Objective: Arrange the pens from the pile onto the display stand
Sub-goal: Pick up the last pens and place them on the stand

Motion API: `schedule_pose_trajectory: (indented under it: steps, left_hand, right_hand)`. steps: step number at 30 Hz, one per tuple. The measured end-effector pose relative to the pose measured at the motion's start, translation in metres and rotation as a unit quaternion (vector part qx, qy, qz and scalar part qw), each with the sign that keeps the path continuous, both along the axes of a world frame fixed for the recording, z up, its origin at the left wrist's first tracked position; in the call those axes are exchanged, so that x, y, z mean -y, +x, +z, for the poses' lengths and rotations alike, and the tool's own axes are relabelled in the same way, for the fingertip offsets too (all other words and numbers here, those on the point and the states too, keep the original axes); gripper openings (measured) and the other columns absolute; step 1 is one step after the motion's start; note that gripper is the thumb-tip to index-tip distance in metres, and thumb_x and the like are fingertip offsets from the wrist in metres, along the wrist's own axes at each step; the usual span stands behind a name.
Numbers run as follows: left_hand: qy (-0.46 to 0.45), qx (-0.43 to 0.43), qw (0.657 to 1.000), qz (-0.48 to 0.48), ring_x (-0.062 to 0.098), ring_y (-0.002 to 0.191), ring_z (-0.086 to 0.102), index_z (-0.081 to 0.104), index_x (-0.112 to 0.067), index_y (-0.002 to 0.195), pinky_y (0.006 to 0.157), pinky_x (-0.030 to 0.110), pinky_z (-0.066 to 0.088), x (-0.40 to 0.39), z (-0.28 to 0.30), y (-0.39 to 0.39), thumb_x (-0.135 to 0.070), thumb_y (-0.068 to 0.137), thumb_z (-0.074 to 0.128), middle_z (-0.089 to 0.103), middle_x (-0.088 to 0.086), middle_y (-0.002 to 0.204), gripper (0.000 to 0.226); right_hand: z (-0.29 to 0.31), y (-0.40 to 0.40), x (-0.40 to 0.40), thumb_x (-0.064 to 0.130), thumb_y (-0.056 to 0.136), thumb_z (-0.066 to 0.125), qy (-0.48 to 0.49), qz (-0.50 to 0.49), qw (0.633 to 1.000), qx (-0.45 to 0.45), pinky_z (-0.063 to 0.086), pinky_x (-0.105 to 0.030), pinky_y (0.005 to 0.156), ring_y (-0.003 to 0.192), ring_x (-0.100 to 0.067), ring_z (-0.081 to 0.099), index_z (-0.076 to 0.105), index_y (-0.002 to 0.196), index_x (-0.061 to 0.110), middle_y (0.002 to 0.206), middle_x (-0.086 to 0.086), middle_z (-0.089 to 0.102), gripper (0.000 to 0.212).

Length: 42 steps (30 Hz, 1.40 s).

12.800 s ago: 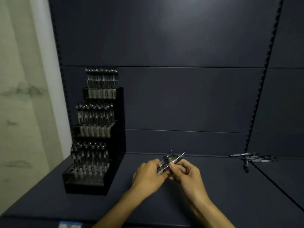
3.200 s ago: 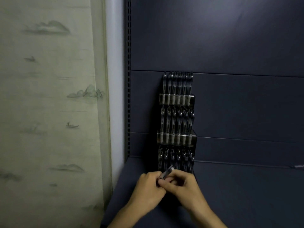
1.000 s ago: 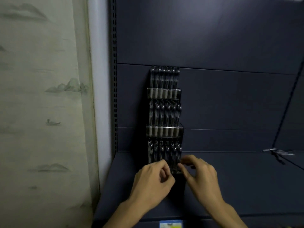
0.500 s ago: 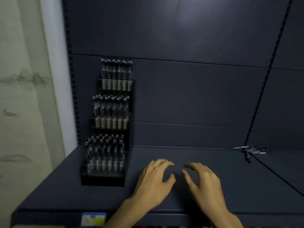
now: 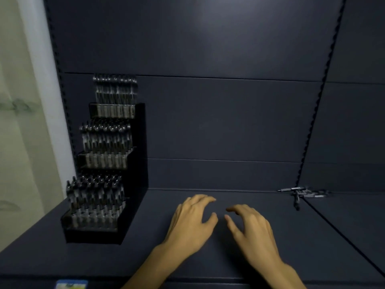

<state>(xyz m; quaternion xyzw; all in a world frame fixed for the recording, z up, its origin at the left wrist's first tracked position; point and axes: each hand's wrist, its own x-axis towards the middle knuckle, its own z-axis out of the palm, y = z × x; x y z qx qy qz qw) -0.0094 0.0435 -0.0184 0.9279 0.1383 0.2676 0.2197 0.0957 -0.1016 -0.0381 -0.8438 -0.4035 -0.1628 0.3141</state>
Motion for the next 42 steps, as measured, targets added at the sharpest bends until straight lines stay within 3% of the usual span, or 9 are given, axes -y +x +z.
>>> schedule_pose_trajectory:
  steps: [9, 14, 22, 27, 32, 37, 42]
  left_hand:
    - [0.010, -0.014, 1.000, -0.027, 0.002, 0.132, 0.037, 0.046, -0.038, 0.141, 0.112, 0.022, 0.026, 0.049, 0.005, 0.074, -0.042, 0.099, 0.048, 0.043, -0.023, 0.144, 0.042]
    - [0.012, -0.022, 0.999, -0.026, 0.003, 0.132, 0.040, 0.047, -0.037, 0.140, 0.114, 0.029, 0.030, 0.096, -0.002, 0.141, -0.042, 0.099, 0.049, 0.045, -0.021, 0.143, 0.041]
    - [0.010, -0.047, 0.999, -0.007, 0.007, 0.128, 0.043, 0.050, -0.035, 0.136, 0.108, 0.026, 0.031, 0.179, -0.005, 0.262, -0.040, 0.098, 0.050, 0.047, -0.018, 0.139, 0.039]
    - [0.046, -0.039, 0.998, 0.036, 0.006, 0.121, 0.046, 0.054, -0.036, 0.127, 0.100, 0.023, 0.031, 0.196, -0.006, 0.307, -0.046, 0.094, 0.048, 0.051, -0.019, 0.133, 0.035]
    - [0.112, -0.126, 0.981, 0.096, 0.016, 0.139, 0.028, 0.040, -0.030, 0.141, 0.115, 0.036, 0.022, 0.186, -0.030, 0.341, -0.069, 0.088, 0.038, 0.033, -0.006, 0.149, 0.065]
    - [0.106, -0.181, 0.969, 0.132, 0.022, 0.146, 0.017, 0.025, -0.026, 0.151, 0.119, 0.045, 0.017, 0.168, -0.050, 0.366, -0.089, 0.074, 0.026, 0.020, 0.001, 0.158, 0.099]
    - [0.088, -0.203, 0.968, 0.117, 0.020, 0.140, 0.024, 0.015, -0.023, 0.156, 0.119, 0.045, 0.019, 0.158, -0.065, 0.379, -0.097, 0.066, 0.027, 0.024, -0.002, 0.152, 0.117]
  right_hand:
    - [0.007, 0.065, 0.055, 0.041, 0.097, 0.059, -0.008, -0.023, 1.000, -0.006, 0.050, -0.026, 0.086, 0.110, -0.010, 0.061, 0.064, 0.122, 0.029, 0.116, 0.014, 0.065, 0.028]
    - [-0.003, 0.134, 0.103, 0.041, 0.096, 0.060, -0.011, -0.027, 1.000, -0.011, 0.049, -0.023, 0.082, 0.104, -0.007, 0.062, 0.065, 0.116, 0.030, 0.110, 0.015, 0.065, 0.024]
    - [-0.002, 0.256, 0.177, 0.037, 0.095, 0.061, -0.044, 0.005, 0.998, -0.035, 0.041, -0.014, 0.076, 0.101, -0.004, 0.060, 0.064, 0.110, 0.036, 0.106, 0.022, 0.063, 0.016]
    - [0.001, 0.311, 0.184, 0.036, 0.095, 0.059, -0.035, -0.035, 0.998, -0.042, 0.043, -0.024, 0.073, 0.104, -0.011, 0.058, 0.061, 0.113, 0.032, 0.106, 0.013, 0.056, 0.019]
    - [-0.012, 0.365, 0.177, 0.052, 0.097, 0.050, -0.093, -0.146, 0.981, -0.084, 0.046, -0.035, 0.097, 0.124, -0.022, 0.044, 0.042, 0.137, 0.021, 0.131, -0.002, 0.043, 0.051]
    - [-0.032, 0.404, 0.175, 0.062, 0.098, 0.037, -0.100, -0.211, 0.962, -0.145, 0.042, -0.040, 0.101, 0.127, -0.028, 0.042, 0.042, 0.136, 0.016, 0.134, -0.008, 0.044, 0.060]
    - [-0.044, 0.419, 0.166, 0.065, 0.097, 0.036, -0.080, -0.184, 0.965, -0.167, 0.036, -0.040, 0.104, 0.128, -0.026, 0.043, 0.046, 0.134, 0.019, 0.135, -0.004, 0.049, 0.059]
